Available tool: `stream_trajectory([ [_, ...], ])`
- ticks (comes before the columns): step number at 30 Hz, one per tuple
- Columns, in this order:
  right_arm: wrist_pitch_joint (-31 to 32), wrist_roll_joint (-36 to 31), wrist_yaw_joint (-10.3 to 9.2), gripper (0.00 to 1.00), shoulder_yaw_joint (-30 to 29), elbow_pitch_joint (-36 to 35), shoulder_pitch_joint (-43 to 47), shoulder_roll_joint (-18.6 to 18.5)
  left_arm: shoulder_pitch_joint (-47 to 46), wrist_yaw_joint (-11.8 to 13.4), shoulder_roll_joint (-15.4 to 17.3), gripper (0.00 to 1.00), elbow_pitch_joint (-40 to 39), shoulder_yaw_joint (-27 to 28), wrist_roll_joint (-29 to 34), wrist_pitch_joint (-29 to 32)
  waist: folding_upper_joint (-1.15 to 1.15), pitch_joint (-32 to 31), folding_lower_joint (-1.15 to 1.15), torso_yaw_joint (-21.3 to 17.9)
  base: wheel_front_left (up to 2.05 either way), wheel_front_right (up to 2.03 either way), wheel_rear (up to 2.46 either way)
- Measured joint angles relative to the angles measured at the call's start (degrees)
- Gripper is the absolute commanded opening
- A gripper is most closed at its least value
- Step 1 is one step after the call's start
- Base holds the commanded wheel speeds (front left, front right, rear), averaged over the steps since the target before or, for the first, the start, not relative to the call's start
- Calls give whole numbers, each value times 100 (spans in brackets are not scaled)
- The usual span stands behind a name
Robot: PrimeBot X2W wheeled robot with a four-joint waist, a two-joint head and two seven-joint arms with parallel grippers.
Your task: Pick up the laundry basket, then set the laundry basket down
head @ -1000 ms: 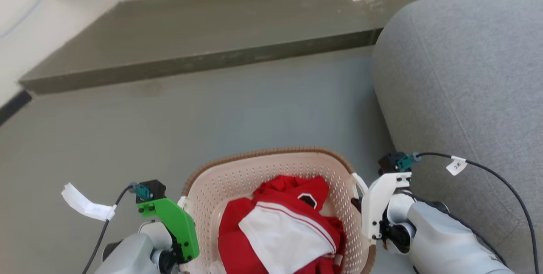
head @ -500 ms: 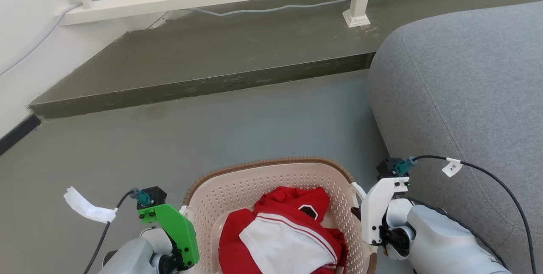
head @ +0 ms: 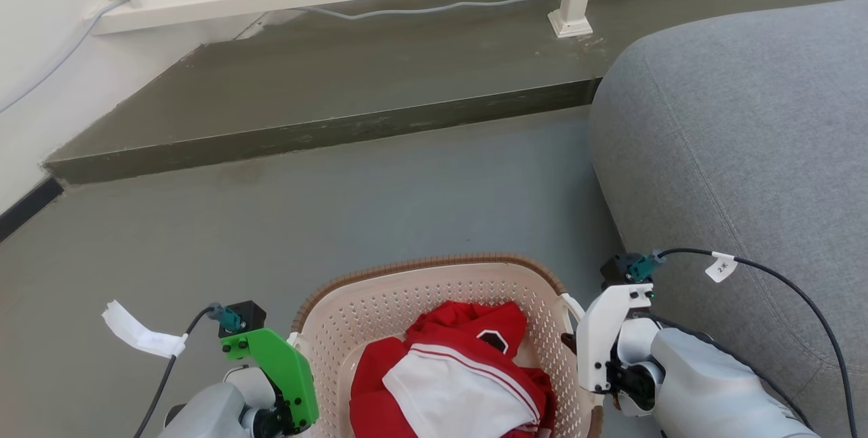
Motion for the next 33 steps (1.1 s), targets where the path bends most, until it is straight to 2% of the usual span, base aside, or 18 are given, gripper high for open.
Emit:
stream_trajectory([
  [33,-113,288,-1,0,233,-59,-50,-45,-19,0,1,0,20,-62,-119,-11,0,223,0,-41,0,0,0],
])
